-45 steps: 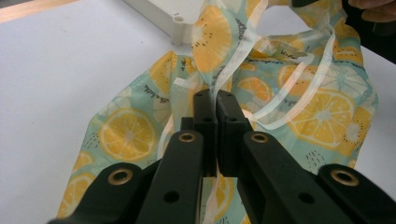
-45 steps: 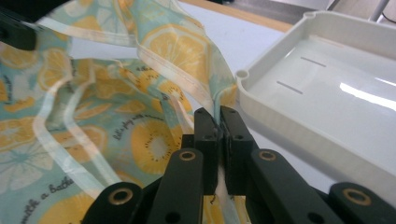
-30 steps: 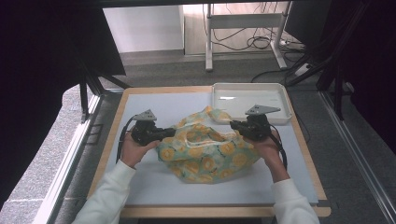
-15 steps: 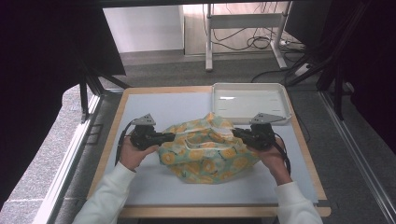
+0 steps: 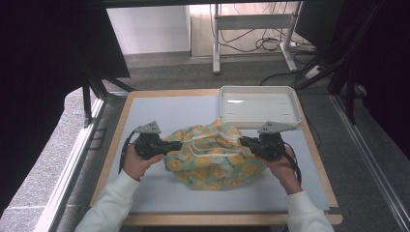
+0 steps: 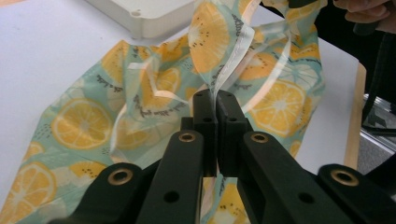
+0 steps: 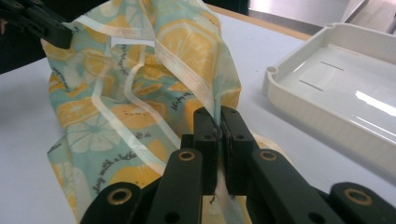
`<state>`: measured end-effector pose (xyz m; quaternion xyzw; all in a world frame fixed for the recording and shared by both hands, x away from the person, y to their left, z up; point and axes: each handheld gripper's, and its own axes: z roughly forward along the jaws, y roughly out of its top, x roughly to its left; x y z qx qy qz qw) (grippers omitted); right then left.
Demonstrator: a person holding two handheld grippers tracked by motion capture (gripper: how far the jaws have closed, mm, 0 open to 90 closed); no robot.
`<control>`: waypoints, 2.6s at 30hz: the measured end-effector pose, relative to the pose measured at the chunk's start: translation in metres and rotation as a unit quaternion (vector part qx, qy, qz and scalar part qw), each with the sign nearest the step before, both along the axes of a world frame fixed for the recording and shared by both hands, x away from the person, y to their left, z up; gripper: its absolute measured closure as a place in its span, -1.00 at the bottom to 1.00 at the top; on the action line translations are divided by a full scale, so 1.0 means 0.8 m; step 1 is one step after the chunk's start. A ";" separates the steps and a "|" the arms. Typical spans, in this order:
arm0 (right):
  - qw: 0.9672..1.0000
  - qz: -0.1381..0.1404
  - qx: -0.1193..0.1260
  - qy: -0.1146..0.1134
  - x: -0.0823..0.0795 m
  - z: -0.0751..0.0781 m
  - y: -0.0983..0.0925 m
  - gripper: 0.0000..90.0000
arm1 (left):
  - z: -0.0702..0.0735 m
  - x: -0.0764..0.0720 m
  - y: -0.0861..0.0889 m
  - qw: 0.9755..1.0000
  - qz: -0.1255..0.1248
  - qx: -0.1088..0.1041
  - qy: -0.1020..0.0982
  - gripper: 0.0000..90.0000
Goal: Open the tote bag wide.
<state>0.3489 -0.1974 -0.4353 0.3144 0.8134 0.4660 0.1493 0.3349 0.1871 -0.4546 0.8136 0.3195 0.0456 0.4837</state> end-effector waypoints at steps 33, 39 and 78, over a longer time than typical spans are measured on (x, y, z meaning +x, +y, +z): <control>0.993 0.071 -0.036 0.082 -0.080 -0.073 -0.020 0.91 | -0.063 -0.040 0.005 0.996 -0.054 0.029 0.062 0.98; 0.990 0.082 -0.052 0.106 -0.083 -0.088 -0.020 0.92 | -0.075 -0.040 -0.001 0.994 -0.066 0.052 0.075 0.98; 0.996 0.034 -0.050 0.065 -0.082 -0.082 -0.023 0.07 | -0.073 -0.042 0.003 0.998 -0.017 0.050 0.036 -0.04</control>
